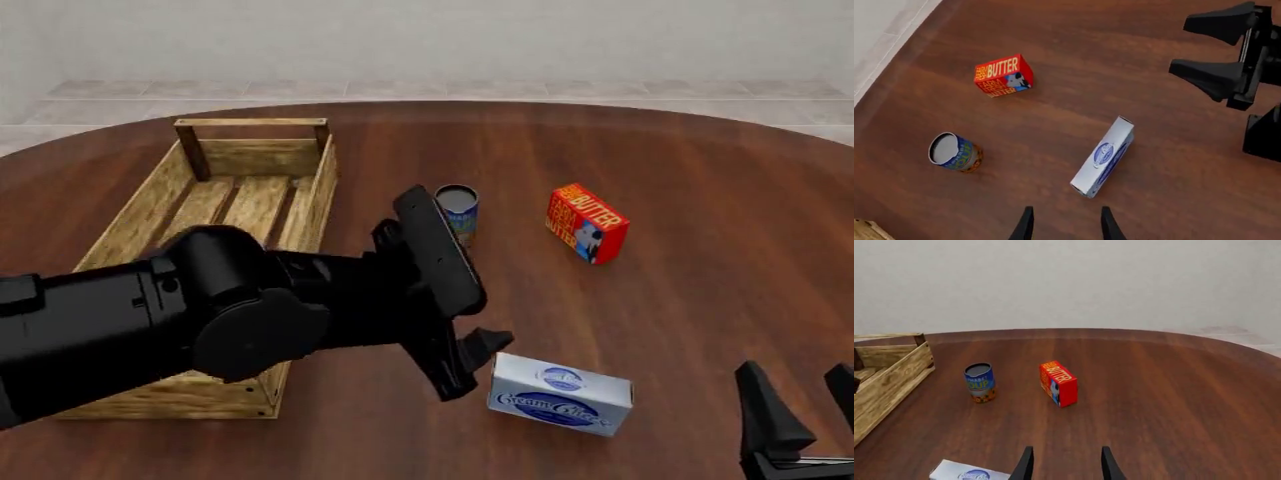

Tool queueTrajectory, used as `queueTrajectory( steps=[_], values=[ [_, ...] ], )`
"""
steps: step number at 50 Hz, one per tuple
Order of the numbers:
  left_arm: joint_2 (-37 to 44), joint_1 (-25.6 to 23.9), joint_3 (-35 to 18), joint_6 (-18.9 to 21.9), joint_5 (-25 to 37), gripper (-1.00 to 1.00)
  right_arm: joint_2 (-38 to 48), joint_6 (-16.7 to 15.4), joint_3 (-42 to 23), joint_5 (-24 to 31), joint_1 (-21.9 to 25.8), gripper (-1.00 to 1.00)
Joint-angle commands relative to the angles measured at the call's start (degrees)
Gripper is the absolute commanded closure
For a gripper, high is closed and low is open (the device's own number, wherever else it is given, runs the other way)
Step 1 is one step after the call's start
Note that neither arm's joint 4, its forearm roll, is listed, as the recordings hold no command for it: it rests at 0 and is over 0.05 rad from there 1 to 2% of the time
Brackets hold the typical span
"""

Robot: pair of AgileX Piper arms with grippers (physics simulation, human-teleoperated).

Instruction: Pick up the cream cheese and put it in the tray.

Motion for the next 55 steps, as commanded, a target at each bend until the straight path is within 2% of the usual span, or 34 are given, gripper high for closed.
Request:
queueTrajectory(
  steps=[1, 15, 20, 22, 37, 55],
  values=[
    [3.1, -3.5, -2.1, 0.4, 2.3, -1.0, 0.0, 0.1, 0.0, 0.1, 0.0, -1.0],
    [6.0, -5.1, -2.9, 1.1, 3.5, -1.0, 0.0, 0.2, 0.0, 0.3, 0.1, -1.0],
    [6.9, -5.7, -2.5, 2.5, 3.0, -1.0, 0.0, 0.2, 0.0, 0.4, 0.1, -1.0],
    [6.7, -7.0, -2.2, 4.3, 2.6, -1.0, 0.0, 0.2, 0.0, 0.4, 0.1, -1.0],
    [9.9, -6.2, -4.6, 9.1, 3.2, -1.0, 0.0, 0.3, 0.0, 0.5, 0.0, -1.0],
    [15.1, -4.9, -5.5, 12.1, 3.4, -1.0, 0.0, 0.3, 0.0, 0.6, 0.0, -1.0]
  ],
)
